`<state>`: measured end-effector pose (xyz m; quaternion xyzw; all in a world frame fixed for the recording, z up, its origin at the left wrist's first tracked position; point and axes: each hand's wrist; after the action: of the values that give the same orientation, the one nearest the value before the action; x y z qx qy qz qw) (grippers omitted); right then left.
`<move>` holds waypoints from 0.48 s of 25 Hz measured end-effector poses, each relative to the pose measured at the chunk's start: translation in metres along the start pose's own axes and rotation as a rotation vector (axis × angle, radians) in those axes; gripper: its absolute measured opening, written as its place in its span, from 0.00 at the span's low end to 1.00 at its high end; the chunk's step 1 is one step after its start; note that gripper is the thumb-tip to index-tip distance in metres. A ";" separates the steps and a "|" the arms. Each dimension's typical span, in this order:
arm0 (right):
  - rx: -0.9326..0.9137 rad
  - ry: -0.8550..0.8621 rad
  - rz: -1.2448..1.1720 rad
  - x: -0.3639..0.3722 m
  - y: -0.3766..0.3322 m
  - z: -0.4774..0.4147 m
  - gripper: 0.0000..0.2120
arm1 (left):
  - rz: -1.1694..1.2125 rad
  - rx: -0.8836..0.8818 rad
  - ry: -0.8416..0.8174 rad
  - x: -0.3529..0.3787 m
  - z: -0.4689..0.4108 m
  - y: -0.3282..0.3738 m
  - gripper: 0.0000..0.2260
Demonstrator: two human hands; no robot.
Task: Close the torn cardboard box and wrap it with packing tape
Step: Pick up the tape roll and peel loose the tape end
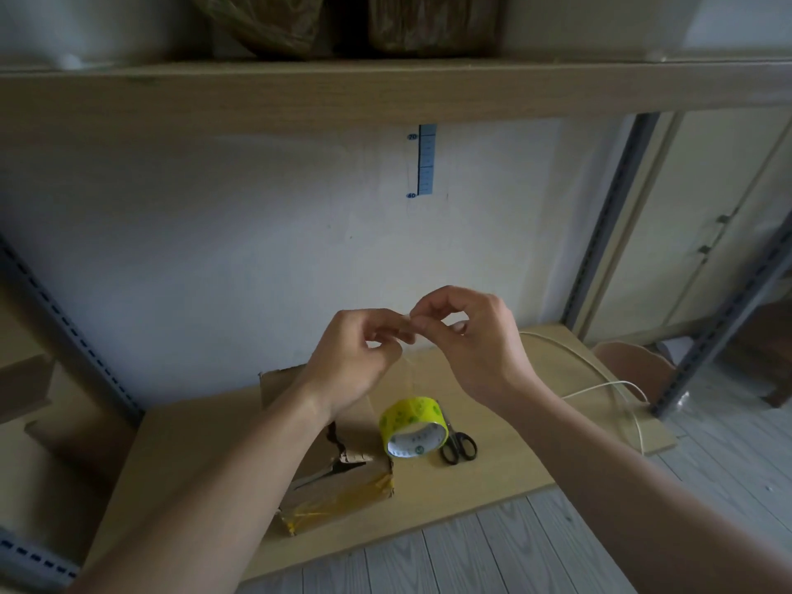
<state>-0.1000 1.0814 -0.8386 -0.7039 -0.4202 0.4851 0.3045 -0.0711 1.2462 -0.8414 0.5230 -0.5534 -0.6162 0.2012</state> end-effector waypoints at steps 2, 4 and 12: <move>-0.015 -0.020 0.041 -0.001 0.001 0.002 0.06 | 0.105 -0.080 -0.031 0.001 -0.001 0.002 0.15; -0.011 -0.030 0.061 -0.001 0.002 0.004 0.06 | 0.173 -0.174 -0.093 0.003 -0.001 0.004 0.11; -0.016 -0.073 0.071 -0.009 -0.004 0.011 0.06 | 0.477 -0.315 -0.312 0.001 -0.006 -0.002 0.12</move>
<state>-0.1133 1.0755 -0.8349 -0.7028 -0.4096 0.5173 0.2658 -0.0658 1.2433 -0.8422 0.2404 -0.5825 -0.7023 0.3312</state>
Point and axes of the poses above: each hand's wrist, its own z-axis away from the middle knuckle, its own x-axis out of the palm, y = z × x, and after that the axes turned 7 degrees about -y, right-handed
